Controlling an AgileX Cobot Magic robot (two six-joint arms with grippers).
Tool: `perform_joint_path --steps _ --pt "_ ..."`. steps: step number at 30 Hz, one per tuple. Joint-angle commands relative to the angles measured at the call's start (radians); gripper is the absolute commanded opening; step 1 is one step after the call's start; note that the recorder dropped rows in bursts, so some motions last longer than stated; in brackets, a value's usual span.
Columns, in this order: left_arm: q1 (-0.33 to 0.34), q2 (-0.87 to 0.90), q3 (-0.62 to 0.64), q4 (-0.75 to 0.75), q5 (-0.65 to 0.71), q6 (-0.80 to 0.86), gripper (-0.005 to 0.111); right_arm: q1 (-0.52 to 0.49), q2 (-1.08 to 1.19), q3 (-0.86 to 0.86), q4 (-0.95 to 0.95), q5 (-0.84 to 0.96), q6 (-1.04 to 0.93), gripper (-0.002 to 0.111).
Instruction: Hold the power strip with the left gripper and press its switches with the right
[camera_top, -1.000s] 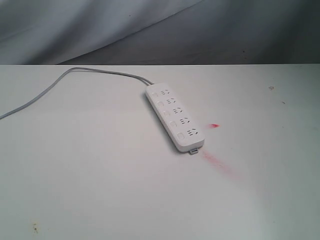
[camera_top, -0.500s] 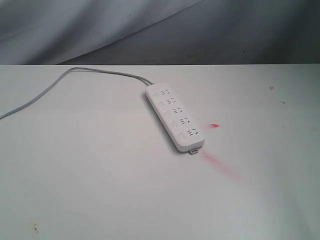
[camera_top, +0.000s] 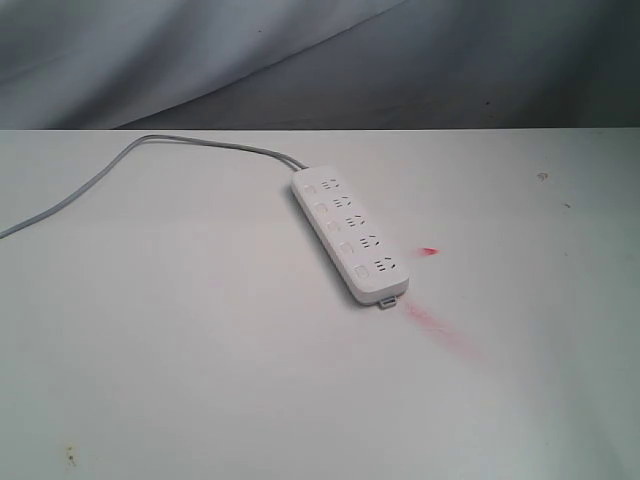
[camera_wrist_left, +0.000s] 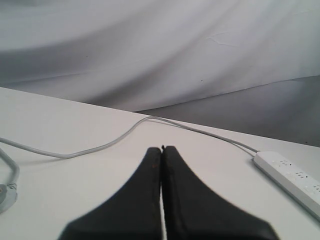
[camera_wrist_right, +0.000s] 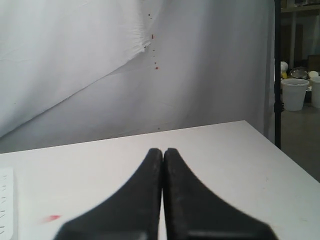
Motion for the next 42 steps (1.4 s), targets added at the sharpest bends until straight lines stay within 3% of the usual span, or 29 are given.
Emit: perform_joint_path --steps 1,18,28,42 --pt "-0.006 -0.005 0.005 0.001 -0.002 0.001 0.000 -0.006 -0.003 0.003 0.054 0.005 -0.079 0.000" --pt "-0.006 -0.005 0.005 0.001 -0.002 0.001 0.000 -0.002 -0.007 0.003 0.085 -0.001 -0.130 0.000" --pt "-0.006 -0.005 0.005 0.001 -0.002 0.001 0.000 0.115 -0.007 0.003 0.087 -0.001 -0.130 0.000" --pt "-0.006 -0.005 0.005 0.001 -0.002 0.001 0.000 0.117 -0.007 0.003 0.087 -0.001 -0.130 0.000"
